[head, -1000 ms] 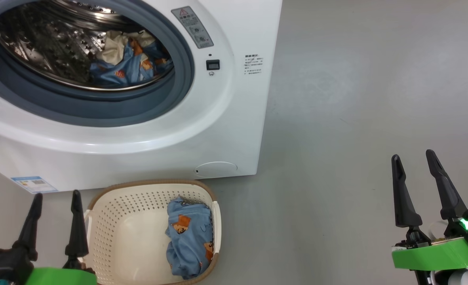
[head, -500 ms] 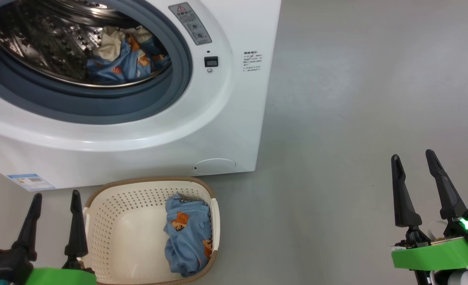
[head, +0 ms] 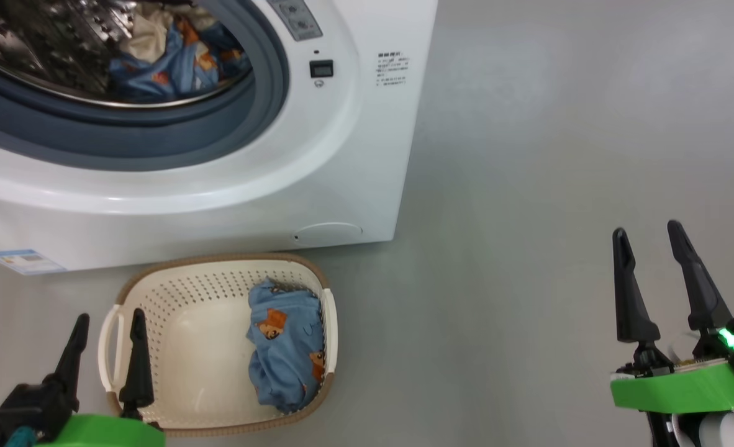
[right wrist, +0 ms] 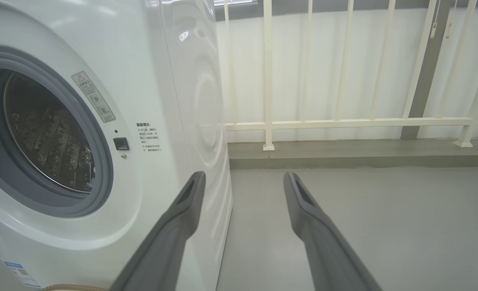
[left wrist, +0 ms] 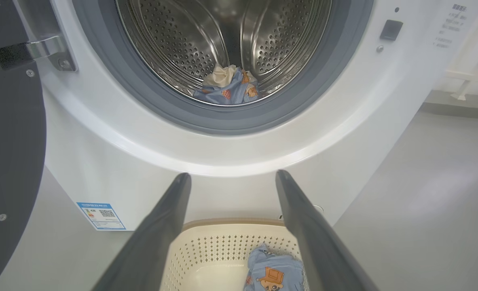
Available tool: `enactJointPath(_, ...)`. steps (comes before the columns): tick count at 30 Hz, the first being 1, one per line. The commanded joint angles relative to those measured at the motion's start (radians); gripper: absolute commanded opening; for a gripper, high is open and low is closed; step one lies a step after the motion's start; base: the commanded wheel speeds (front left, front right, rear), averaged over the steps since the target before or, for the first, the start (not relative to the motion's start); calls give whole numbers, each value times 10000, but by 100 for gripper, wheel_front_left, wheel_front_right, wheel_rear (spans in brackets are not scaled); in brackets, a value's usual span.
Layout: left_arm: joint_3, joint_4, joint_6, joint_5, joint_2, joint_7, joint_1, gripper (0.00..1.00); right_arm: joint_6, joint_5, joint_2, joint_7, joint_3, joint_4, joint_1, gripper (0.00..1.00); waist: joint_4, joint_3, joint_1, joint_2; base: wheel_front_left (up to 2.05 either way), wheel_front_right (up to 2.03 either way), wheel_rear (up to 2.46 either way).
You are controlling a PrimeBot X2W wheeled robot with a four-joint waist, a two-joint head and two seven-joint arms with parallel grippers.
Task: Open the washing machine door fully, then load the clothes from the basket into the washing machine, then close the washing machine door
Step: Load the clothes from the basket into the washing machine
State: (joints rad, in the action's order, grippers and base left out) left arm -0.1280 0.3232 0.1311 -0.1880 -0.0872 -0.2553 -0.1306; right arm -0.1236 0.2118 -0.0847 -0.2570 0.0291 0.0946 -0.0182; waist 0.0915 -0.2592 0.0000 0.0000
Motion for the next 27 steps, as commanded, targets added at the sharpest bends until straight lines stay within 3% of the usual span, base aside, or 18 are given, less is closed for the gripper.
enactJointPath(1,-236,-43,-4,-105,-299,-65,-376,100,-71,-81,-45,-48,-262,297,-358,100,82,-322,0,0,0,0,0)
enactJointPath(27,1931,4938,-4,-1463,-1216,-65,-3258,100,-71,-19,332,-48,-508,481,-1998,100,844,-2938,0,0,0,0,0)
